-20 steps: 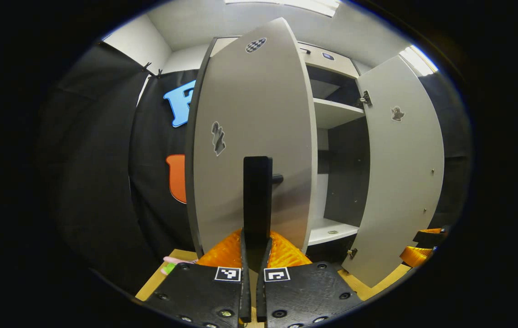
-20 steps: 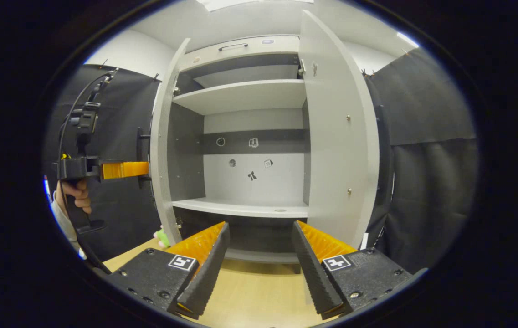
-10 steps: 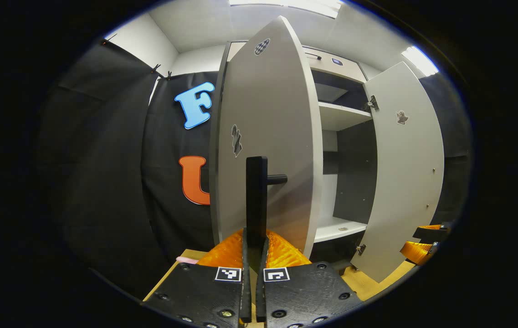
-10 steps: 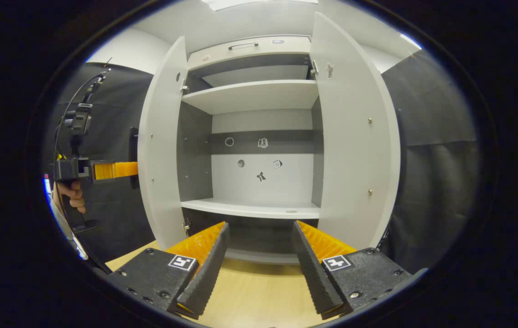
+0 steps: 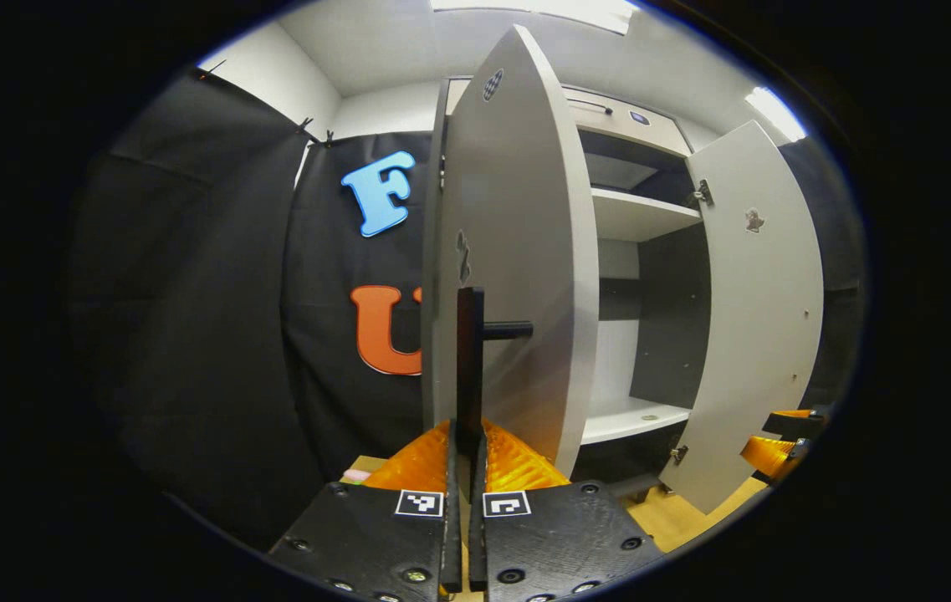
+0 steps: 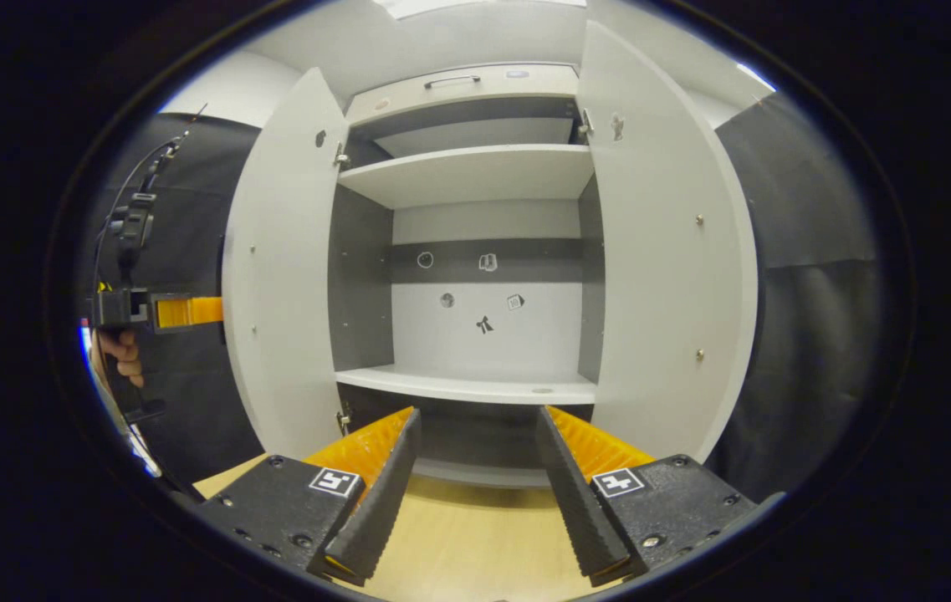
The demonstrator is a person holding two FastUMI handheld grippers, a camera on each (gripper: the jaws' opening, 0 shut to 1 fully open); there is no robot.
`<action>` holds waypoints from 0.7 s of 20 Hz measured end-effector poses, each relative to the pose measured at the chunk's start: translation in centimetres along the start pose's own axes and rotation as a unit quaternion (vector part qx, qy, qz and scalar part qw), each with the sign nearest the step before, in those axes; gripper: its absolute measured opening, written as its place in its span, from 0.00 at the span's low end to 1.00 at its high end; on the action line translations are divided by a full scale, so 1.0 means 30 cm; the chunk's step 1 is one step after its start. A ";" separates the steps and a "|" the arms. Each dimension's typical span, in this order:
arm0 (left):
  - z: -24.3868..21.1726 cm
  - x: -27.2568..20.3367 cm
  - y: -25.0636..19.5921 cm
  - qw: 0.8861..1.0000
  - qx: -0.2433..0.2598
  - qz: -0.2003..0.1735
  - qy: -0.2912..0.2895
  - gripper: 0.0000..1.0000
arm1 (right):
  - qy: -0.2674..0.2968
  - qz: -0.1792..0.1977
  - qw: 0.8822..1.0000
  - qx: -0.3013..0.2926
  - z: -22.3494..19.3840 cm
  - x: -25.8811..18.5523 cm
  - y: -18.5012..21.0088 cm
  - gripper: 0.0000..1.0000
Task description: Open the right door of the double-door shoe cabinet with the right hand, and open the left door with the left hand.
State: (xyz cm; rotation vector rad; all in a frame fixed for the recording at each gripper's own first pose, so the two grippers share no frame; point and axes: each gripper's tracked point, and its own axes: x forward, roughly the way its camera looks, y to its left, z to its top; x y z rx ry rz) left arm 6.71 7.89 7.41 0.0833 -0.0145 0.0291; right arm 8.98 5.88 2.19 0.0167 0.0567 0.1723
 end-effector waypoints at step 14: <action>0.000 0.012 0.172 1.000 0.005 -0.014 -0.013 0.00 | 0.020 0.010 1.000 -0.005 -0.037 0.024 0.016 0.87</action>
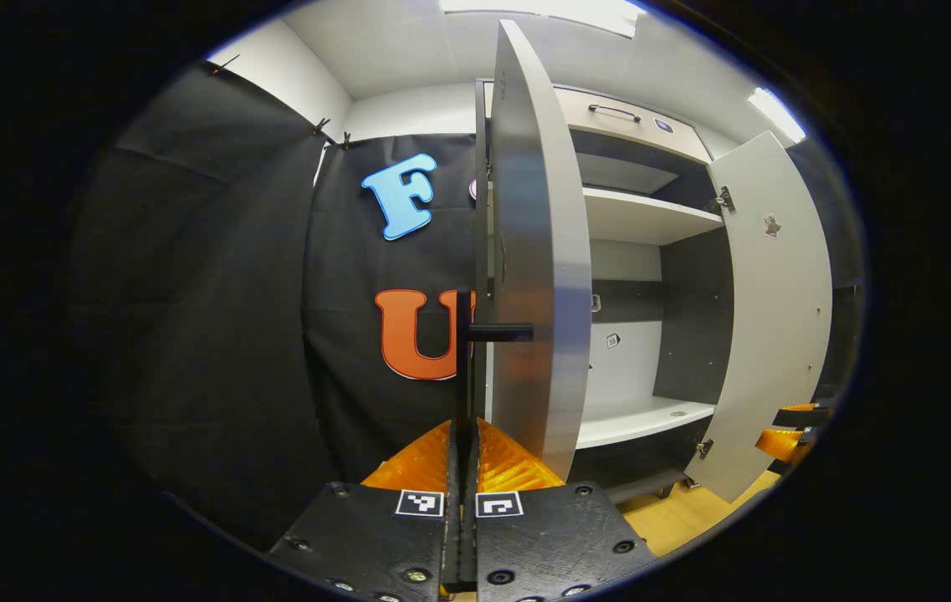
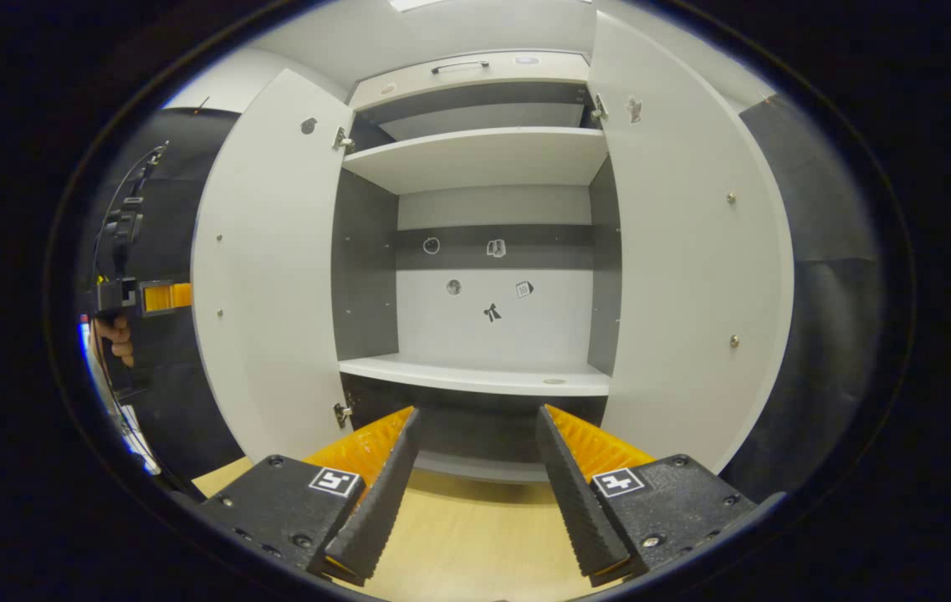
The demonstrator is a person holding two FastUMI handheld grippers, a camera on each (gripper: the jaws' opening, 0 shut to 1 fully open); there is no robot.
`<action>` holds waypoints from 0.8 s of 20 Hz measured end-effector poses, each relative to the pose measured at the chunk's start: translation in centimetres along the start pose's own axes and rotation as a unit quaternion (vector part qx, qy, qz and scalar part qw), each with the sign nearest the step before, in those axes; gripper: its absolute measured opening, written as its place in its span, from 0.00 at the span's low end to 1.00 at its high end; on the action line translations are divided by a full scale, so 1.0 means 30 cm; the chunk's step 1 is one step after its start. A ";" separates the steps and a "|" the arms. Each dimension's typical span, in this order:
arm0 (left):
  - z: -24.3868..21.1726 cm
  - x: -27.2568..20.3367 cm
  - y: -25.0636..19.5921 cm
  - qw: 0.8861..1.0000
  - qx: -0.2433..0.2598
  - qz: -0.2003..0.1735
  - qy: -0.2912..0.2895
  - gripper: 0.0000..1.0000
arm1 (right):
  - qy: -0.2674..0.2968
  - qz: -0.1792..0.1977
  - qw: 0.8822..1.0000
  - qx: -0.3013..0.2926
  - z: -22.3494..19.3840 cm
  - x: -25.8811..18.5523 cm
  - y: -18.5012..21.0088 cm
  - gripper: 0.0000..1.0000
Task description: Open the right door of the double-door shoe cabinet with the right hand, and open the left door with the left hand.
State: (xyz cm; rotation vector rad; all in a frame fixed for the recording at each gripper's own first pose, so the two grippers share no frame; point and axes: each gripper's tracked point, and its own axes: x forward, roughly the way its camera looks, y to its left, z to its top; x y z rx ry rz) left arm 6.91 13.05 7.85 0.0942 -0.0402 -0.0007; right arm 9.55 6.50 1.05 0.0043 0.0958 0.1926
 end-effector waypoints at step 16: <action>-0.077 -0.216 -0.156 0.999 -0.007 0.039 -0.015 0.00 | -0.024 -0.033 0.999 -0.020 0.022 -0.008 -0.065 0.87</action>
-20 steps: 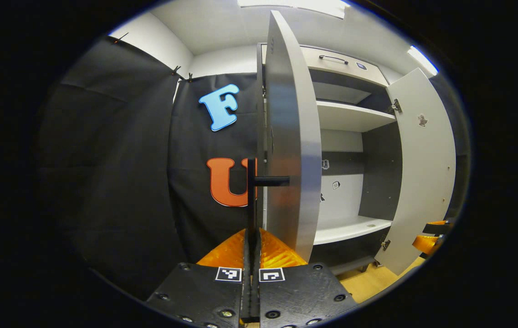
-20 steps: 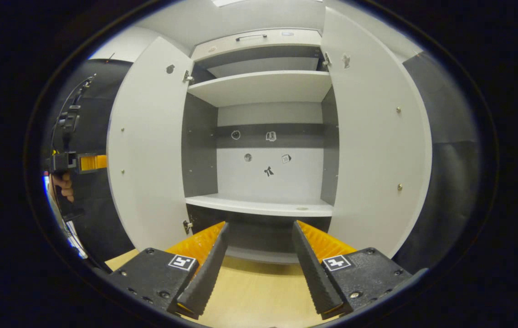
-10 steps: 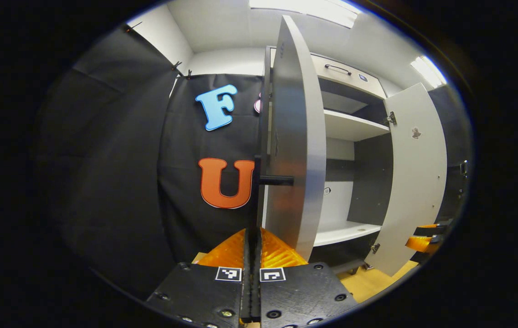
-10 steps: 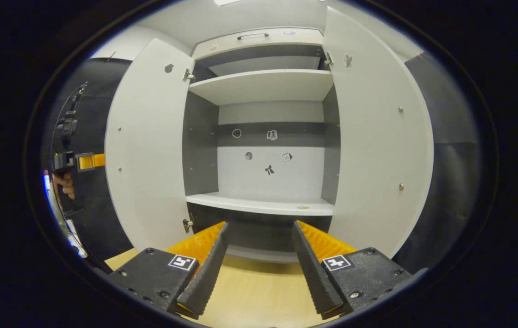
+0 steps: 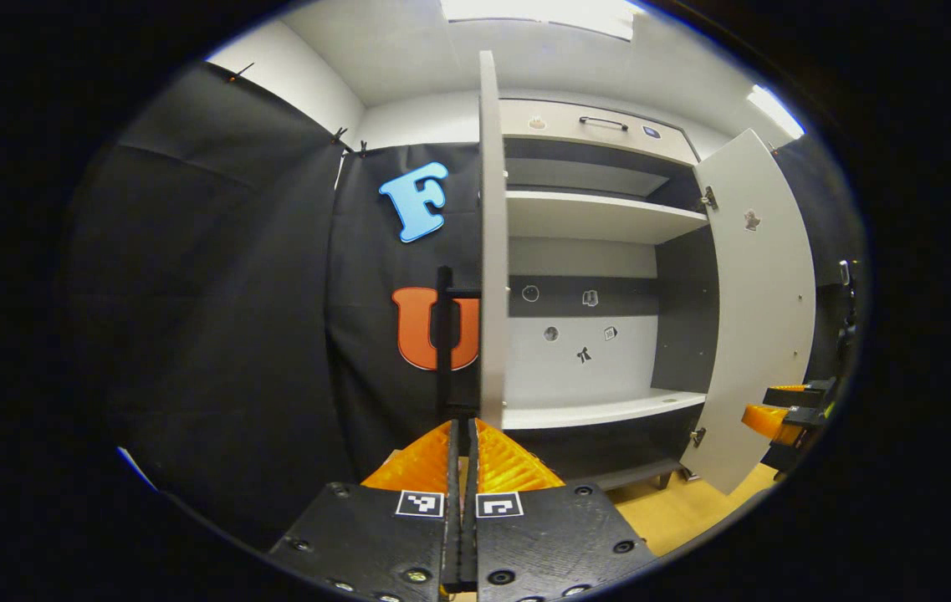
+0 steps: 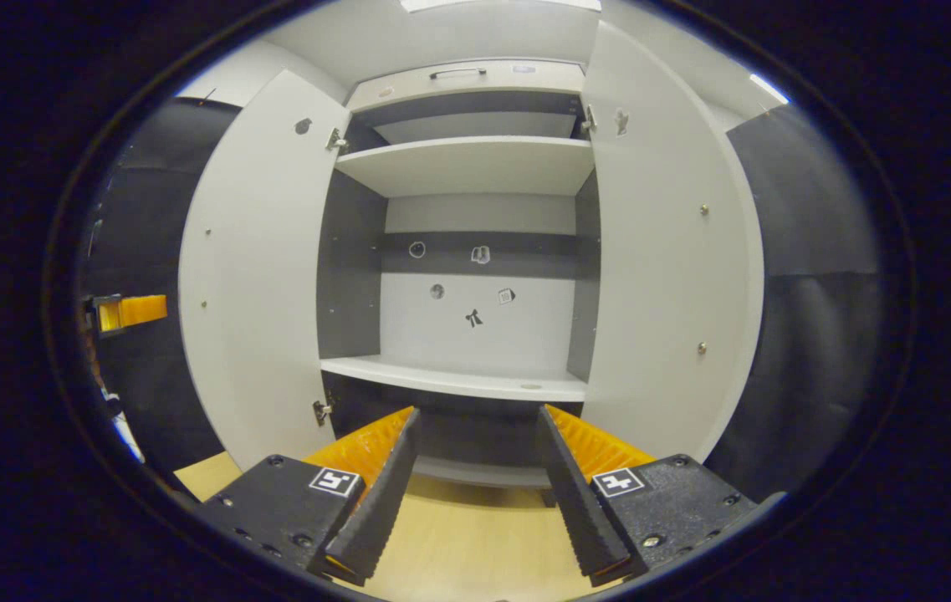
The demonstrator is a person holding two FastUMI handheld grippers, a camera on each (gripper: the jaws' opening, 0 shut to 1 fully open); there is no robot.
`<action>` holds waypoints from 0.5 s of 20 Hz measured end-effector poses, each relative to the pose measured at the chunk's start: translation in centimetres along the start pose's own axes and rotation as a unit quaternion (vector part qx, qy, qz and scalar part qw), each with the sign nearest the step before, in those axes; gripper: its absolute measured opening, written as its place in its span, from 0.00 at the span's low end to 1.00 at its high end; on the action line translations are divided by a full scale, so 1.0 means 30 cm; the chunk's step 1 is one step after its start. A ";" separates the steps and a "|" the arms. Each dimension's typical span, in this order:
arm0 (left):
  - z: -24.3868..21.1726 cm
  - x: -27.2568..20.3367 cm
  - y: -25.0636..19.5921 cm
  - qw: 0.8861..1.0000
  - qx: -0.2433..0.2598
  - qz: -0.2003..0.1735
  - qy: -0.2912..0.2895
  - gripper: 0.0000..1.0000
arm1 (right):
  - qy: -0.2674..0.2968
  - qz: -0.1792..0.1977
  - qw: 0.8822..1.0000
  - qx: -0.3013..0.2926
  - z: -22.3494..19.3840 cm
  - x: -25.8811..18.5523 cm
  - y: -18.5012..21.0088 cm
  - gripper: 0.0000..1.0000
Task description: Open the right door of the double-door shoe cabinet with the right hand, and open the left door with the left hand.
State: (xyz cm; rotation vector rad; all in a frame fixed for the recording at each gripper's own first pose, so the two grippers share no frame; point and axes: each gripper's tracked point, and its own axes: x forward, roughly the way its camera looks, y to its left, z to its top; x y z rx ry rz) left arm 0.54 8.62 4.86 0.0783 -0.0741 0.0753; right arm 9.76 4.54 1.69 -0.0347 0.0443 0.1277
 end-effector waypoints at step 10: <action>-0.108 0.127 -0.402 0.998 -0.024 -0.053 -0.005 0.25 | -0.010 -0.012 1.000 0.023 0.001 -0.041 -0.039 0.87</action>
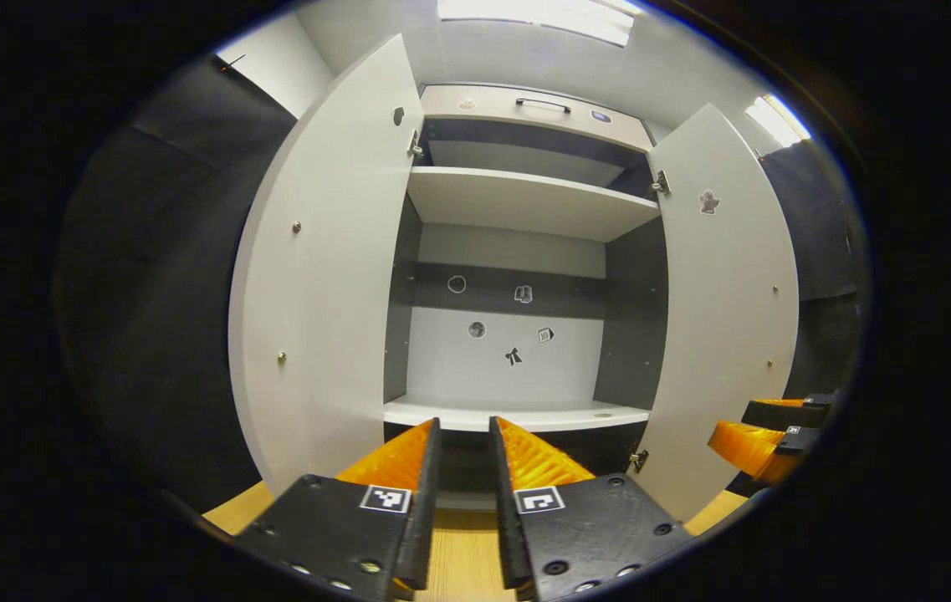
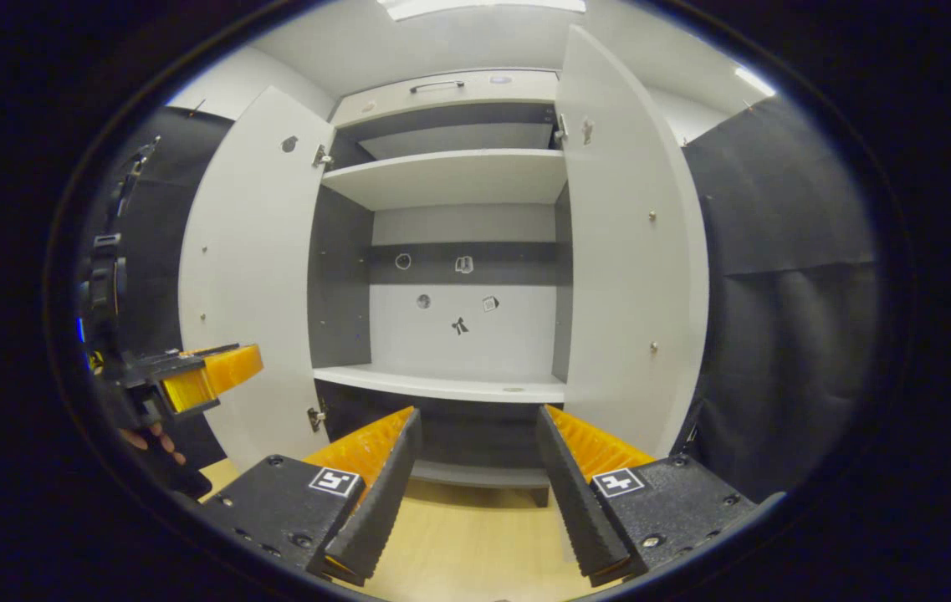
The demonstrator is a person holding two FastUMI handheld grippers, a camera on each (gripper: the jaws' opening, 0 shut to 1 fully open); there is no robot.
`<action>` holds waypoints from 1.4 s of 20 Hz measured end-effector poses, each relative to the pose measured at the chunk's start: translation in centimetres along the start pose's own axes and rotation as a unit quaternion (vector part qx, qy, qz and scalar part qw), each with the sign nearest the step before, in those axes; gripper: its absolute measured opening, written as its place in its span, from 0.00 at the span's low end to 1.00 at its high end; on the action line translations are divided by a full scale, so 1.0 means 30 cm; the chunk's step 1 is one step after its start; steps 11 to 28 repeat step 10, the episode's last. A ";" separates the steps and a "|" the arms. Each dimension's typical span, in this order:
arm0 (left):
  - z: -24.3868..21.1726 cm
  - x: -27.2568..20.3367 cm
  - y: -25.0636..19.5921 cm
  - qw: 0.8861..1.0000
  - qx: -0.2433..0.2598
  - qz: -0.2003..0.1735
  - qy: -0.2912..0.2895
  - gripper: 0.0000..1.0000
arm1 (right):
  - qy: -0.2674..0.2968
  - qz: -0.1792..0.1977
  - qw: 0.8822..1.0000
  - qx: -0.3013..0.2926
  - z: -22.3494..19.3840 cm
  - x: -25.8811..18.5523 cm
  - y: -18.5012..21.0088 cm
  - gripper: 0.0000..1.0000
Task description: Open the right door of the double-door shoe cabinet with the right hand, and open the left door with the left hand.
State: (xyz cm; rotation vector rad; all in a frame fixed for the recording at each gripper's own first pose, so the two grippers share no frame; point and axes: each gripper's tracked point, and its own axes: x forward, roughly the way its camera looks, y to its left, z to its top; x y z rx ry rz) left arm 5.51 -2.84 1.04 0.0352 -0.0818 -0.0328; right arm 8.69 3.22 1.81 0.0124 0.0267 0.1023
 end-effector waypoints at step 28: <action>-0.013 -0.030 -0.031 1.000 -0.006 -0.008 0.003 0.94 | -0.012 -0.012 1.000 0.015 0.011 -0.012 -0.031 0.87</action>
